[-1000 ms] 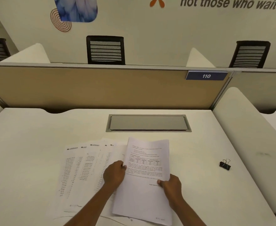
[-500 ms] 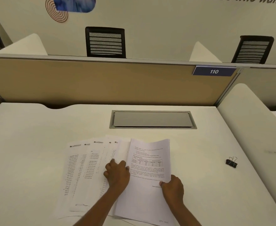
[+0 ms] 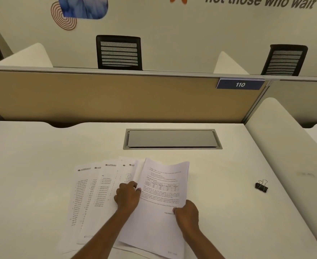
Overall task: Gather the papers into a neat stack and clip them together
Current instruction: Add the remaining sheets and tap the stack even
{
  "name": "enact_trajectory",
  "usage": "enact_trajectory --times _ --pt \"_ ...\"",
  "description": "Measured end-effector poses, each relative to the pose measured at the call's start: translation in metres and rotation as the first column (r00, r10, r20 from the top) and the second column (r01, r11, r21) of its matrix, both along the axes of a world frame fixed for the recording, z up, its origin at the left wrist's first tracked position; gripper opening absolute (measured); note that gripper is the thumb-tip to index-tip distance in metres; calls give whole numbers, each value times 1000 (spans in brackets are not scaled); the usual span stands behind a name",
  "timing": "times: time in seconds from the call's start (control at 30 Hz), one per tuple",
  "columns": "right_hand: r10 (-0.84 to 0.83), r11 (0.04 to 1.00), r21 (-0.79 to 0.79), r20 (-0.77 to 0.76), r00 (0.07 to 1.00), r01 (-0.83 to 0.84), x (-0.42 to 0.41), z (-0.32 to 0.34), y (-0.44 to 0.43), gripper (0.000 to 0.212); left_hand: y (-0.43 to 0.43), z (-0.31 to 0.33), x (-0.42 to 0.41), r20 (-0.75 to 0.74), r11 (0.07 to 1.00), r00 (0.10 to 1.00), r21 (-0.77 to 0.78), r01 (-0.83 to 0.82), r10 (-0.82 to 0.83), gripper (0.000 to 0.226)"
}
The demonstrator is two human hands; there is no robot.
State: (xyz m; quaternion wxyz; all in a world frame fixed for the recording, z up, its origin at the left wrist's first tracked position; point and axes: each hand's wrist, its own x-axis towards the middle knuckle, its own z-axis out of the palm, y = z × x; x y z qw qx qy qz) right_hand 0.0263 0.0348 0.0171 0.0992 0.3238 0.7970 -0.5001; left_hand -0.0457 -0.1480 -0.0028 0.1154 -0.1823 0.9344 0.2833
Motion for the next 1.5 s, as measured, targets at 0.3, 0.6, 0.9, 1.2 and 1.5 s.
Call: enact_trajectory --times 0.3,0.6,0.9,1.2,1.5 --pt "162 957 226 107 981 -182 -14 -9 -5 9 -17 7 -12 33 947 990 289 -140 136 51" --pt "168 983 60 44 985 -171 -30 -60 8 23 -16 3 -19 115 873 987 464 -149 107 26" --pt "73 990 -121 -40 996 -78 -26 -21 7 48 -27 8 -8 215 519 975 828 -209 51 48" --pt "-62 953 -297 -34 998 49 -27 -15 13 33 -29 9 -2 204 470 977 869 -154 -56 51" --pt "-147 821 -561 -36 988 102 -32 -11 34 58 -39 17 1 123 326 984 942 -76 -125 82"
